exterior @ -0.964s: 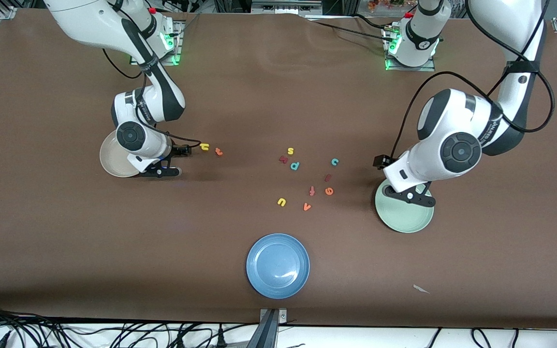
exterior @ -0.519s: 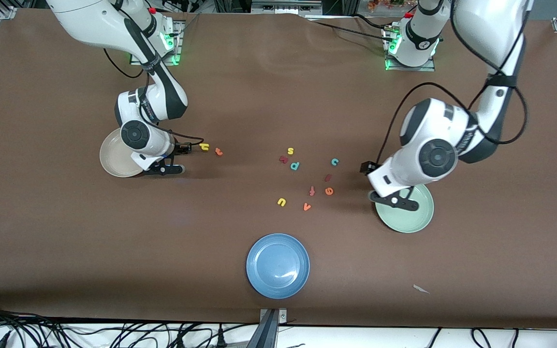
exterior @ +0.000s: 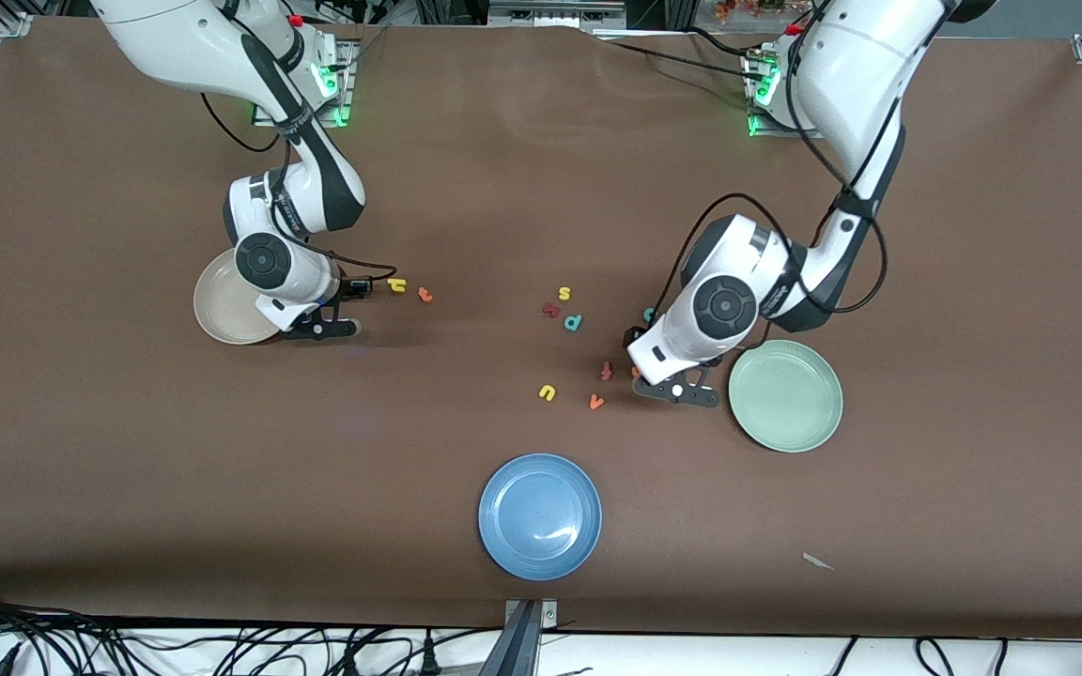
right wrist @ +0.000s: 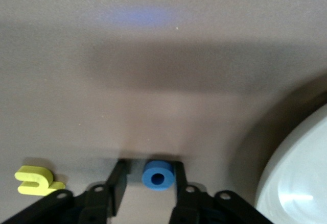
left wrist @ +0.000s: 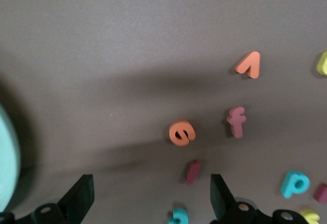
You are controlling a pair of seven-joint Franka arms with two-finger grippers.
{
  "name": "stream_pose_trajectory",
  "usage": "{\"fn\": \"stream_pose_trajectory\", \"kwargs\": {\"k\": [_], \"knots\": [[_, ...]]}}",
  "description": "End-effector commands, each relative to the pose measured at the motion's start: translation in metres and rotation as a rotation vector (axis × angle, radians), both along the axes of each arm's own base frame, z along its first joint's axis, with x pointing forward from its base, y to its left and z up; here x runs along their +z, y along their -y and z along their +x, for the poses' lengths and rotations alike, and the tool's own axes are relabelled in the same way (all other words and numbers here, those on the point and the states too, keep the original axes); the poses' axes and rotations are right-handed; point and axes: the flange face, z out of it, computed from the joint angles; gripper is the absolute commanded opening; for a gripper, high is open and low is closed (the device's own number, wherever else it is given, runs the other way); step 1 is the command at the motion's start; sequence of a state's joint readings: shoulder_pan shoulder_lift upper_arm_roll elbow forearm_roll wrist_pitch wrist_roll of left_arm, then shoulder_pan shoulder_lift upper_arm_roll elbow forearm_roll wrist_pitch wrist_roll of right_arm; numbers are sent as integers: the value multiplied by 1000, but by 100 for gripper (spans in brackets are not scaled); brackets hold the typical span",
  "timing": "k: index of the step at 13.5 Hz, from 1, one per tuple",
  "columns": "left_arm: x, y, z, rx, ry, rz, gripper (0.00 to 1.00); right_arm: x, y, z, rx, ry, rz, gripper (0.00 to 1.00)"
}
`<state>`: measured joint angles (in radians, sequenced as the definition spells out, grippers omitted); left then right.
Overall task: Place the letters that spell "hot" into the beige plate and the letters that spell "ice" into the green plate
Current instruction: 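Grasp the blue o with the right gripper while the left gripper lowers, then carry the blue o to the cream plate while the left gripper grasps pink l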
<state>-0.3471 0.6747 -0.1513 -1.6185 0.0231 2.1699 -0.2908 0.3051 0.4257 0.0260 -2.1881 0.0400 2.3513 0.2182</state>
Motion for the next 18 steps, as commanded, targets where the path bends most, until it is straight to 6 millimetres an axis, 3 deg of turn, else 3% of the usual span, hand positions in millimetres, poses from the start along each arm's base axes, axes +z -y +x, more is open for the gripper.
{"fn": "stream_pose_trajectory", "kwargs": {"k": [1,3,5,8,10,12,14,16,17,18], "knots": [[2,8,1,-47,33,32,99,-3,3,-8,11,-8,6,34],[-1,21,-7,-124,23,20,99,-4,3,-8,11,-9,6,28],[-15,33,-25,-164,-6,30,92,-2,3,-7,11,-6,7,18],[-26,40,-38,-189,-28,39,80,3,2,-4,4,3,8,16],[-41,46,-43,-198,-35,38,65,31,-1,5,2,32,17,16],[-47,54,-49,-235,-36,44,57,73,-2,21,-2,20,16,16],[-52,51,-45,-279,-17,24,54,108,27,46,-39,-7,-10,16],[-56,50,-41,-294,1,13,53,117,72,58,-33,-20,-14,16],[-56,50,-41,-305,5,9,42,114,98,61,-29,-28,-16,17],[-58,46,-40,-303,-5,5,15,109,124,63,-18,-38,-17,17]]}}
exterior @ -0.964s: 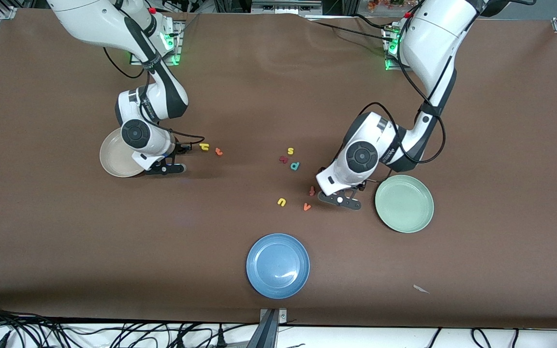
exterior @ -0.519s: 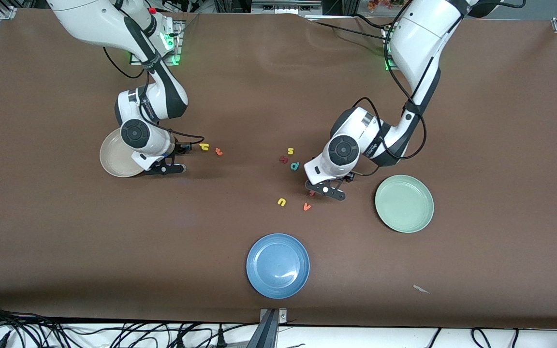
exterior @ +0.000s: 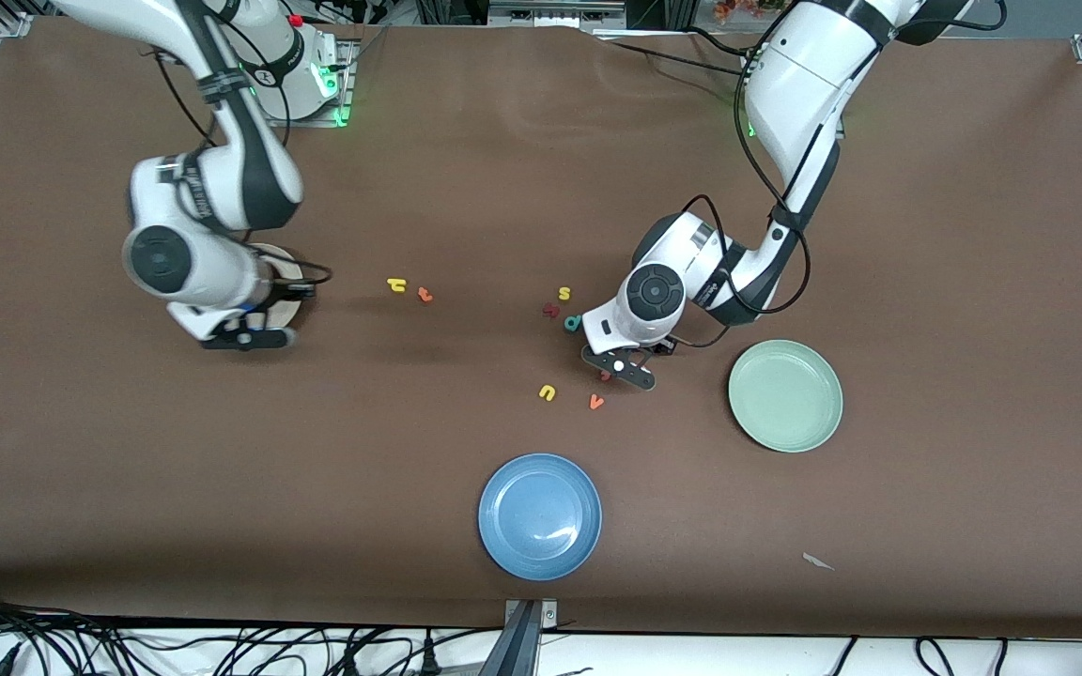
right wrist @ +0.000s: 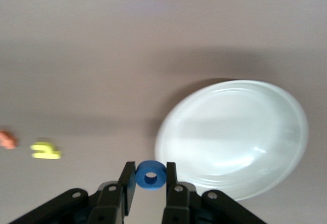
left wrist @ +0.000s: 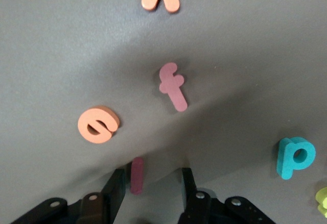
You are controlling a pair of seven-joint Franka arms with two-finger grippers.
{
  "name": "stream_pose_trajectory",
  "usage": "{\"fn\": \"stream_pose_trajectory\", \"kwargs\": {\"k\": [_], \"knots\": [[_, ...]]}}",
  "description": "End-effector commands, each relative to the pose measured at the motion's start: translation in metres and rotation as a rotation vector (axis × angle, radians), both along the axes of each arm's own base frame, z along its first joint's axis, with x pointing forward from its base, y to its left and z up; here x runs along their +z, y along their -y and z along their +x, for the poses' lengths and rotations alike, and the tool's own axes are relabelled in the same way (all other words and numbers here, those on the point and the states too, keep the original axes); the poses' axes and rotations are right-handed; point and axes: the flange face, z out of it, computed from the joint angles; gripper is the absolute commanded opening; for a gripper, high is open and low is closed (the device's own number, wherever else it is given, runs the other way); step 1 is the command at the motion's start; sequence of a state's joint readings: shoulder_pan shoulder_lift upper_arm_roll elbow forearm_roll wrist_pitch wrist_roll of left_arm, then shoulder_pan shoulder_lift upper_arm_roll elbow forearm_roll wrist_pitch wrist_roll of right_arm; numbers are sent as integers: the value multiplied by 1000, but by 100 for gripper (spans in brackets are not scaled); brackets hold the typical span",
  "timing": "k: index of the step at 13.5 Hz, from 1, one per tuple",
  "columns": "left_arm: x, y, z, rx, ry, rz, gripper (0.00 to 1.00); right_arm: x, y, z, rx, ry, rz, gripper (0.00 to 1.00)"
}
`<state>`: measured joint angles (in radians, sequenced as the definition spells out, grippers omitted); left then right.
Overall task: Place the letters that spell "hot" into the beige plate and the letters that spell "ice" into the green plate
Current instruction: 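Carry the blue o to the cream plate while the left gripper grasps pink l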
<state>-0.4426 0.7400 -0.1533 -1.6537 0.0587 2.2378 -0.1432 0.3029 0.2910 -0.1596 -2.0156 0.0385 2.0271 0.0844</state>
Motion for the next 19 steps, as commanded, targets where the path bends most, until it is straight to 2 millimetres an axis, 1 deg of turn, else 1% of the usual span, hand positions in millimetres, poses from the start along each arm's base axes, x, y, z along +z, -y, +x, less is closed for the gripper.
{"fn": "stream_pose_trajectory", "kwargs": {"k": [1,2,3,4,6,7,8,9,10,11,12,13,14,15,17,19], "knots": [[-5,-13,7,-15,3,5,0,-23,58,4,38,-49,-2,17],[-5,-15,7,-12,-2,8,0,-39,80,3,41,-73,-5,17],[-3,-19,10,-5,-3,10,0,-55,88,1,57,-94,-5,17],[-1,-25,14,3,0,8,0,-65,92,0,55,-100,-10,17],[9,-26,18,6,4,9,0,-86,98,-4,50,-134,-17,17],[22,-26,19,5,4,13,0,-91,107,-4,54,-137,-13,17],[32,-31,22,5,3,21,0,-95,115,-5,62,-140,-7,17],[41,-46,30,22,6,26,0,-98,120,-6,68,-145,-5,18],[48,-55,34,24,0,30,0,-100,121,-6,65,-145,-5,18],[54,-65,37,12,-14,35,0,-100,121,-6,64,-146,-5,22],[63,-80,44,7,-21,37,0,-100,121,-6,64,-146,-5,50],[67,-98,49,-2,-41,40,0,-99,121,-5,61,-143,-4,79],[70,-115,54,-19,-57,40,0,-93,120,-3,53,-134,0,94],[73,-134,62,-25,-55,31,0,-83,116,0,47,-120,2,99],[70,-173,75,-30,-58,18,0,-57,96,4,-4,-84,1,99],[65,-210,84,-70,-70,-3,0,-28,54,5,-87,-49,-6,99]]}}
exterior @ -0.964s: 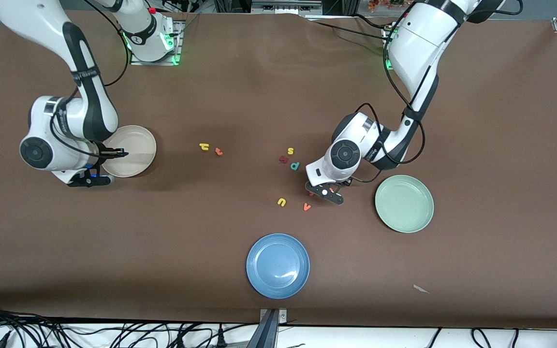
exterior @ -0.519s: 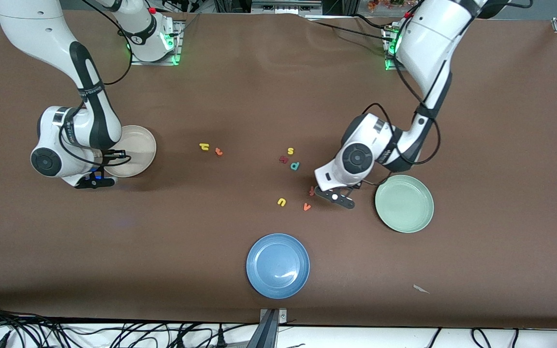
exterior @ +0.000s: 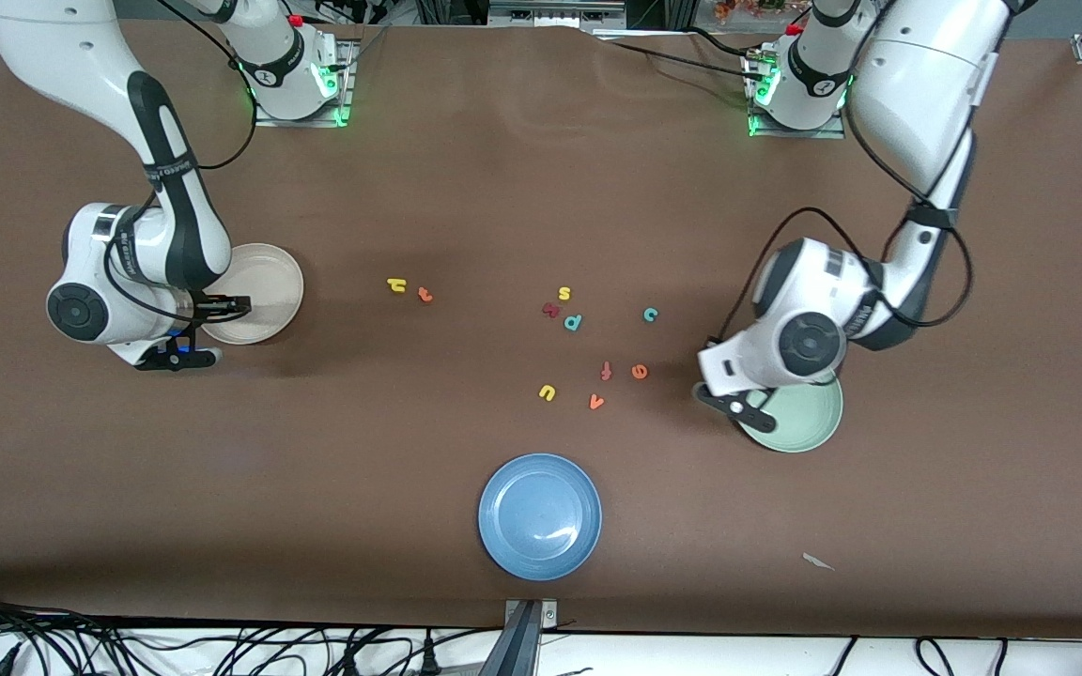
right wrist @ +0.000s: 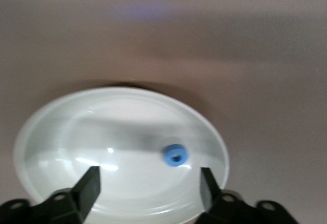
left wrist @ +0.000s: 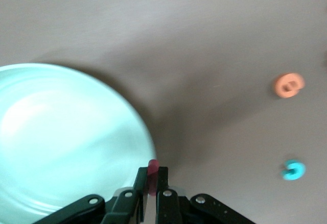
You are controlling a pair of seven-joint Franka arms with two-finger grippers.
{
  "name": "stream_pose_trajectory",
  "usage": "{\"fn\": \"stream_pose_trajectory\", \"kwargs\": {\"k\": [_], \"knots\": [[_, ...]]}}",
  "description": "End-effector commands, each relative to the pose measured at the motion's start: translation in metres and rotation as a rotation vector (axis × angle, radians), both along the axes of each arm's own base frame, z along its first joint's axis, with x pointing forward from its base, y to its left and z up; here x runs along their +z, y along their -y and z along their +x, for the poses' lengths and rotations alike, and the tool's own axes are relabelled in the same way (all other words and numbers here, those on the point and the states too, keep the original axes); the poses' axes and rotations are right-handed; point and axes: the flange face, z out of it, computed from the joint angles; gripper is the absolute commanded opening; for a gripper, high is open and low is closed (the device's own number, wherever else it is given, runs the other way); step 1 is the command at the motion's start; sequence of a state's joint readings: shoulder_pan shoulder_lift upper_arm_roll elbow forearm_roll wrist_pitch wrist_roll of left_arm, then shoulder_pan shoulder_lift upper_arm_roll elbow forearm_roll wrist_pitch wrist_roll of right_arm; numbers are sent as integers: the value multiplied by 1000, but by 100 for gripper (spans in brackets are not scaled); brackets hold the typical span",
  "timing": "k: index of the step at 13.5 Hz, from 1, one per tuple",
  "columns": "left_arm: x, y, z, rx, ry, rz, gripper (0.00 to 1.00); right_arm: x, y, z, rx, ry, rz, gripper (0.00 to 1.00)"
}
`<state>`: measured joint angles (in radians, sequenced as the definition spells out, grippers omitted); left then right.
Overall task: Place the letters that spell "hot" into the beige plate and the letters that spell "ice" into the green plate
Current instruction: 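Release the blue o while the left gripper drops pink l on green plate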
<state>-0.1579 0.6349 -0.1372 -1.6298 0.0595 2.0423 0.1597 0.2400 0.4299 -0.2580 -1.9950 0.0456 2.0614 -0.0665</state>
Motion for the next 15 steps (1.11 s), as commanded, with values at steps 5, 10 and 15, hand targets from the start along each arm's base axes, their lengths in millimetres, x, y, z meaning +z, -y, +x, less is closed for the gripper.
{"fn": "stream_pose_trajectory", "kwargs": {"k": [5,10,15], "knots": [[-39,-63,4,-58,-67,-15,0,62,-136,-12,-459,93,-101,99],[-24,-51,6,-62,-46,-18,100,42,-206,-41,-780,140,-169,99],[8,11,11,52,0,-68,100,9,-250,-74,-1028,191,-219,99]]}}
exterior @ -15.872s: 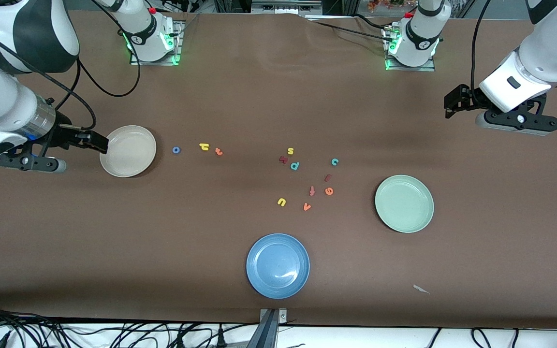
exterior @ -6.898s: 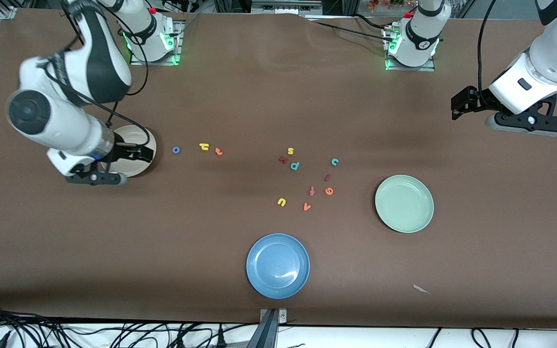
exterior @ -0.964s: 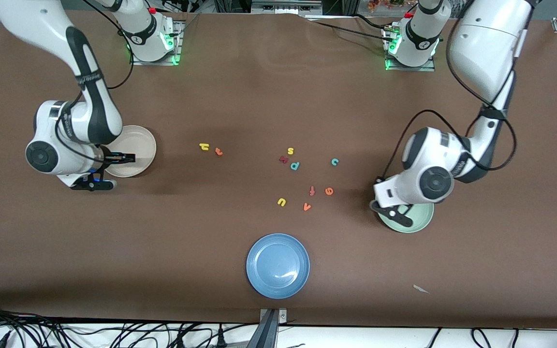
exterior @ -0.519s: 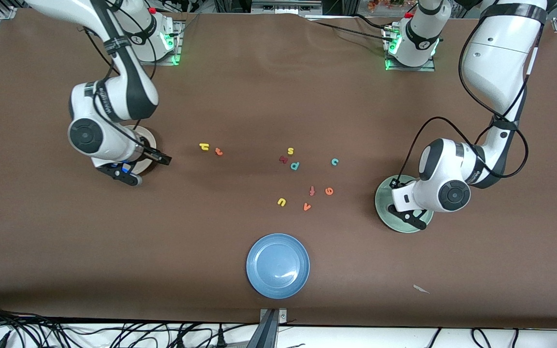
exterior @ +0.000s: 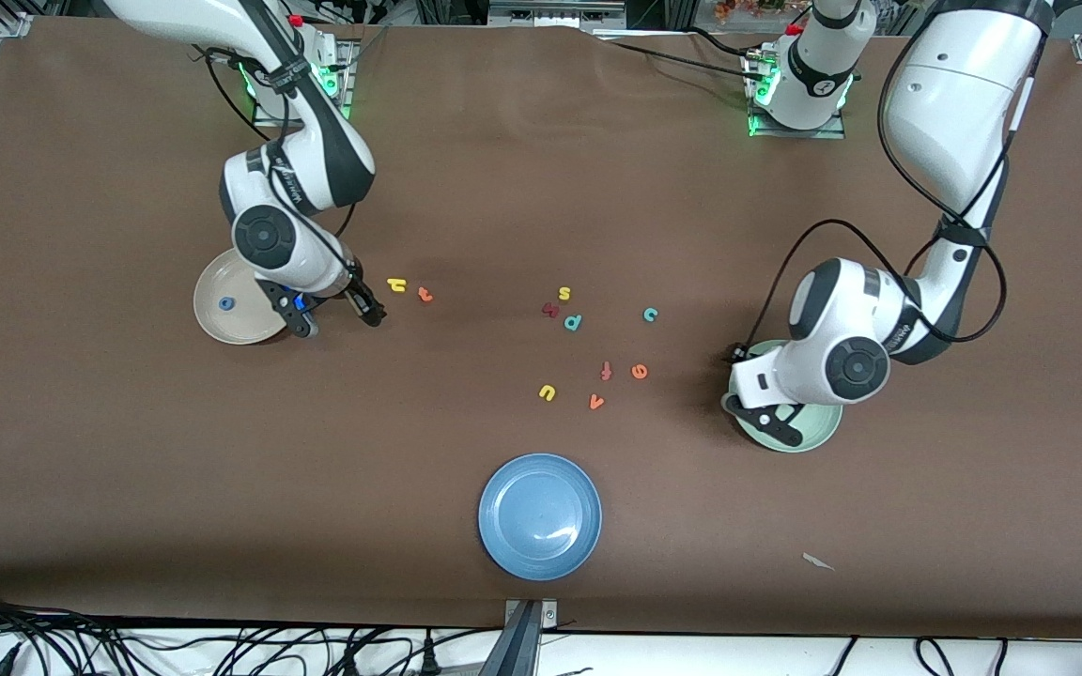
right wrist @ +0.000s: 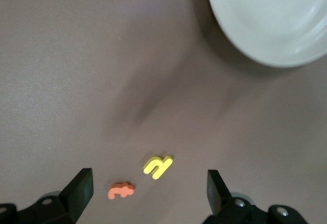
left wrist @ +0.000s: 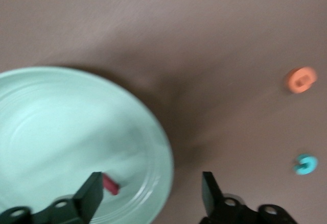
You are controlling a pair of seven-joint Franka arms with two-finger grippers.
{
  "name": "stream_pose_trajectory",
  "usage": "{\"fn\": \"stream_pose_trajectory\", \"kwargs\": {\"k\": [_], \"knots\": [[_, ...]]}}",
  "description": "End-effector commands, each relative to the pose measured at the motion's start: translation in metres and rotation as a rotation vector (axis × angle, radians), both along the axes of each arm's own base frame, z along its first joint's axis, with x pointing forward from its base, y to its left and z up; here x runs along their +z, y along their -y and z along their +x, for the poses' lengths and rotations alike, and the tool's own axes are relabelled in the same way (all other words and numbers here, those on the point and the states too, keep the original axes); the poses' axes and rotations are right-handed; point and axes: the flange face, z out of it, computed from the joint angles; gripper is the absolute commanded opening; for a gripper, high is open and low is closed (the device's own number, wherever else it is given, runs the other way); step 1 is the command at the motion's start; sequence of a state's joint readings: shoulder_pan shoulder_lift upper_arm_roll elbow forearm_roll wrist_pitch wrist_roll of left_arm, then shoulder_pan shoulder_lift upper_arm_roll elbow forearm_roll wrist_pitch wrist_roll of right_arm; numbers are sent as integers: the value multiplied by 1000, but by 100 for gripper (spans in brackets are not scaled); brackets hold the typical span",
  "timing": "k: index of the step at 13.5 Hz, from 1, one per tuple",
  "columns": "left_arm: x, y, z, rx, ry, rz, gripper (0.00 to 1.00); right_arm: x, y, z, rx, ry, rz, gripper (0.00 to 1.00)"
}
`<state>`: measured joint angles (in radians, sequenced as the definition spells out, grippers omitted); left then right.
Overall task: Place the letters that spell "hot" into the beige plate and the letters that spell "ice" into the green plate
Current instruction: 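Release the blue o while the left gripper drops pink l on green plate, then grasp the yellow h with the right gripper while the left gripper grasps orange e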
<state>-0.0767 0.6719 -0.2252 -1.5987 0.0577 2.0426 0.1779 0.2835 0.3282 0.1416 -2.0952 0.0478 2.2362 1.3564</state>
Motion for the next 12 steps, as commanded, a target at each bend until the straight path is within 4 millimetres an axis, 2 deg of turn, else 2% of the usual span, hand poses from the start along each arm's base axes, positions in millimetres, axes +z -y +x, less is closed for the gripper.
{"fn": "stream_pose_trajectory", "kwargs": {"k": [1,2,3,5,7,8,10,12], "knots": [[10,33,5,98,8,-24,100,-27,-10,-27,-98,62,-3,99],[7,54,6,137,13,-16,100,-37,-9,-36,-121,94,7,99],[3,71,5,194,15,1,100,-45,-17,-50,-115,109,13,99],[-4,101,0,275,9,22,100,-52,-18,-58,-126,116,14,98],[-18,140,-10,370,20,41,100,-58,-16,-62,-141,126,18,88],[-30,153,-13,422,36,44,100,-64,-13,-71,-142,124,15,88],[-44,165,-18,469,66,65,100,-71,-16,-81,-130,150,29,87],[-45,164,-17,457,84,85,97,-74,-16,-82,-129,146,27,68]]}}
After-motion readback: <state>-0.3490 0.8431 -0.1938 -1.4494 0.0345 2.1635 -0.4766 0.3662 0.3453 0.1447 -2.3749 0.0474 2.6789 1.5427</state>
